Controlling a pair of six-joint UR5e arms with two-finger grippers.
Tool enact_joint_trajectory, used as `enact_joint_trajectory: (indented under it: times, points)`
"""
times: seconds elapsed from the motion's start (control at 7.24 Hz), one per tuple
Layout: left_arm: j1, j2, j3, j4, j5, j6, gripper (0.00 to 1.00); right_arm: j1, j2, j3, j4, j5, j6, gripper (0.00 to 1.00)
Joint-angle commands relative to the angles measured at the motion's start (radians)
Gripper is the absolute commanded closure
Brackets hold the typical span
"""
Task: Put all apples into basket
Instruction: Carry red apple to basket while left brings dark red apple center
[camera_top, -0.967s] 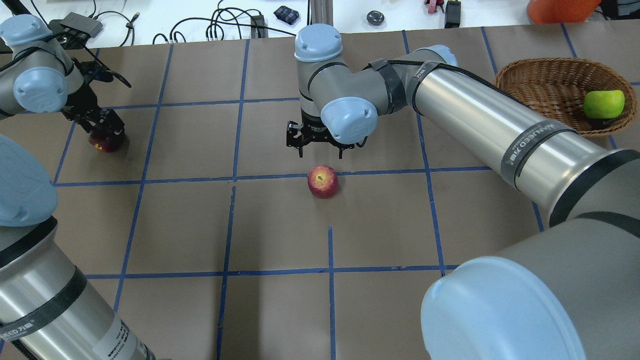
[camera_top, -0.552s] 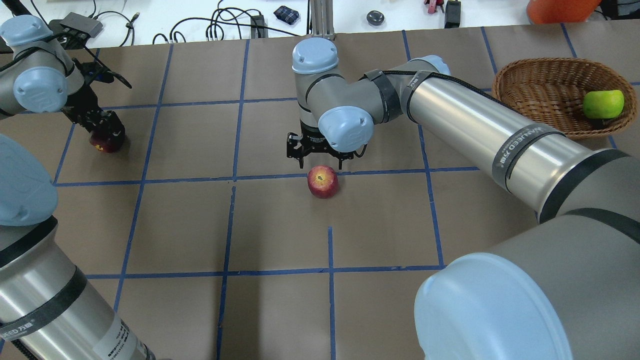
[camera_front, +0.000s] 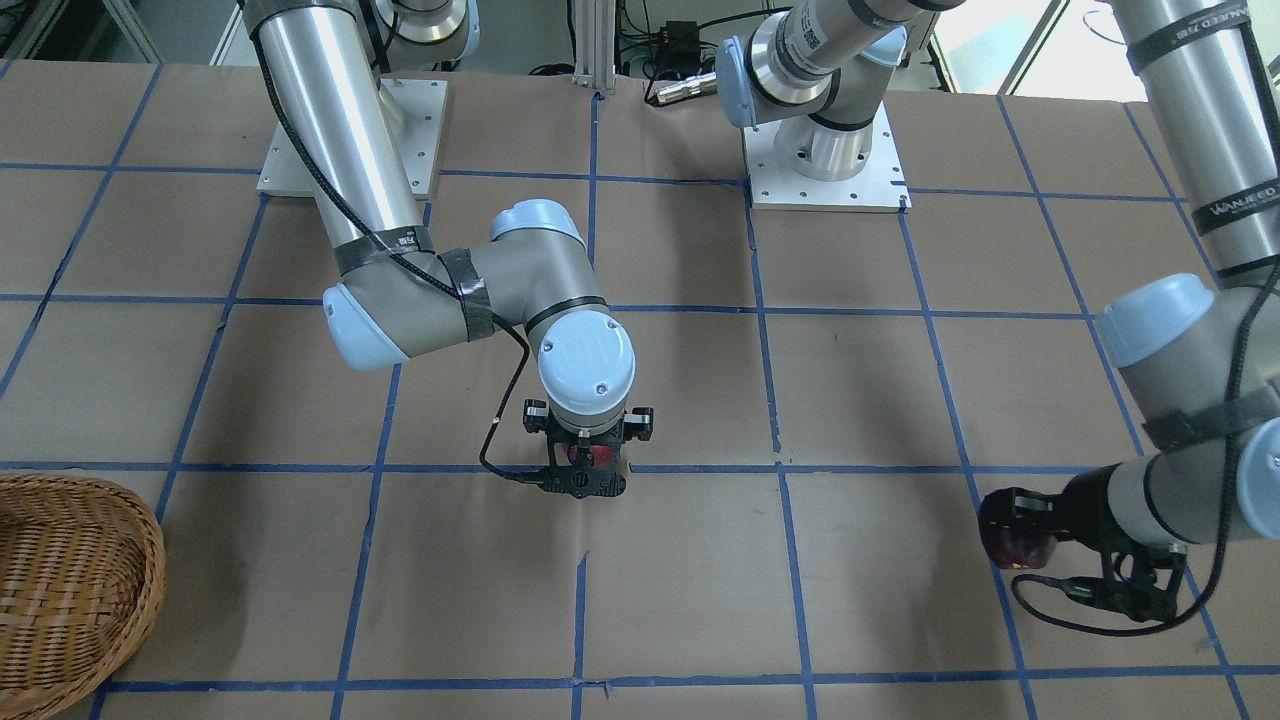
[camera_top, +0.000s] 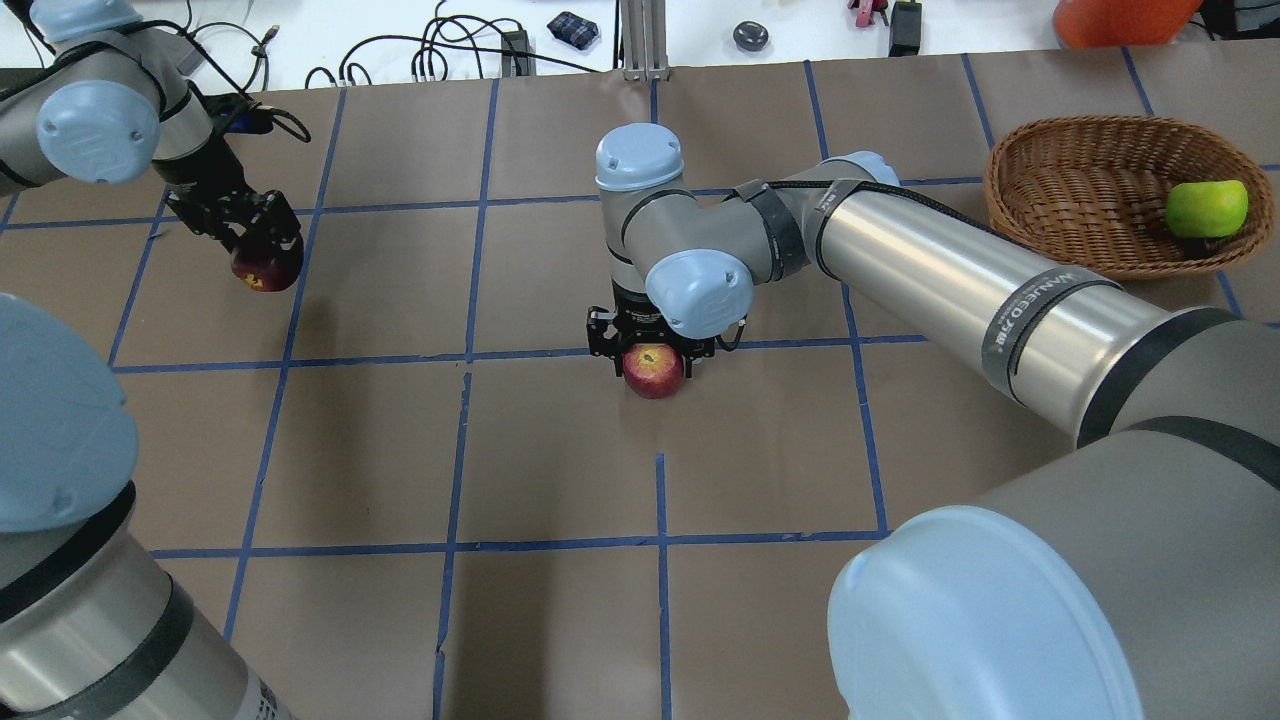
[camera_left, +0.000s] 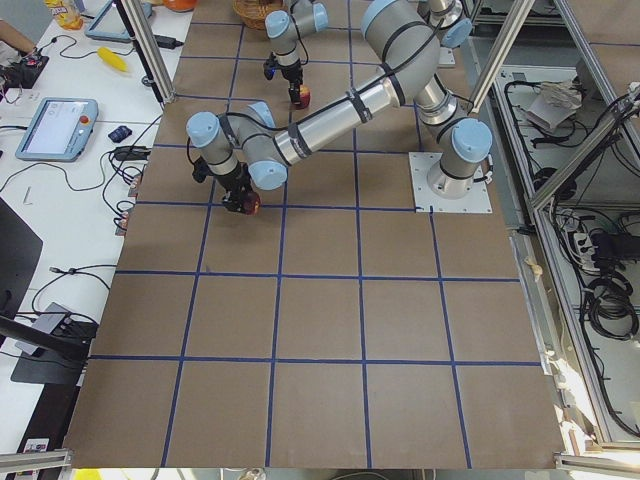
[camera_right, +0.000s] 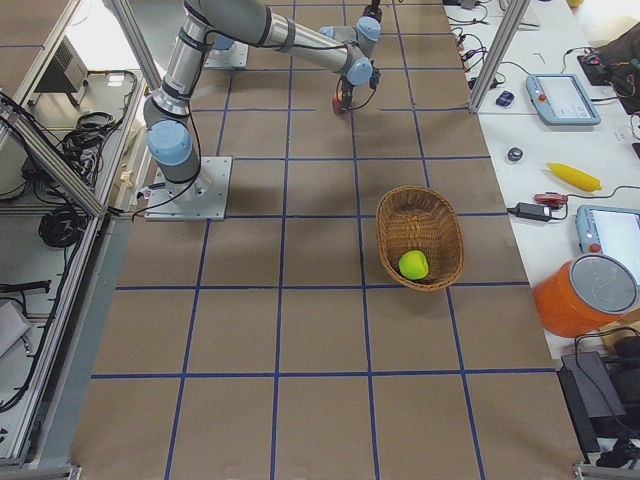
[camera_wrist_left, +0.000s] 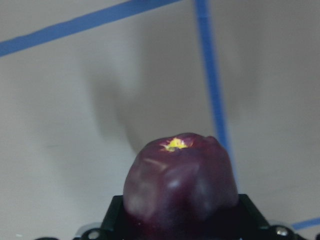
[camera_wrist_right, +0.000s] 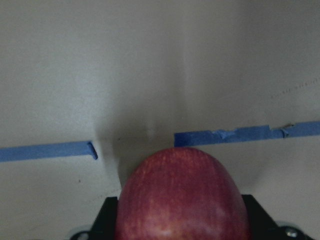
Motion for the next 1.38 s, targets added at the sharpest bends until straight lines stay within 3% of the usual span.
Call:
enact_joint_trajectory:
  times: [0.0, 0.14, 0.41, 0.69, 0.83, 1.1, 1.24]
  points:
    - [-0.13, 0.092, -0.075, -0.02, -0.035, -0.301, 0.83, -0.022, -0.035, -0.038, 0.007, -0.008, -0.006, 1.0]
    - [-0.199, 0.109, -0.11, -0.003, -0.037, -0.418, 0.87, -0.077, -0.087, -0.07, 0.045, -0.014, -0.007, 1.0]
    - [-0.351, 0.097, -0.132, 0.136, -0.035, -0.636, 0.87, -0.312, -0.141, -0.16, 0.177, -0.017, -0.025, 1.0]
    - [-0.529, 0.081, -0.138, 0.213, -0.061, -0.932, 0.87, -0.484, -0.13, -0.222, 0.179, -0.051, -0.136, 1.0]
    - [-0.604, 0.059, -0.161, 0.303, -0.071, -1.044, 0.87, -0.561, -0.132, -0.231, 0.173, -0.112, -0.279, 1.0]
    - [-0.677, 0.055, -0.27, 0.385, -0.071, -1.115, 0.87, -0.702, -0.075, -0.237, 0.121, -0.139, -0.563, 1.0]
    - [-0.685, 0.054, -0.323, 0.44, -0.074, -1.117, 0.7, -0.753, -0.028, -0.236, 0.046, -0.14, -0.678, 1.0]
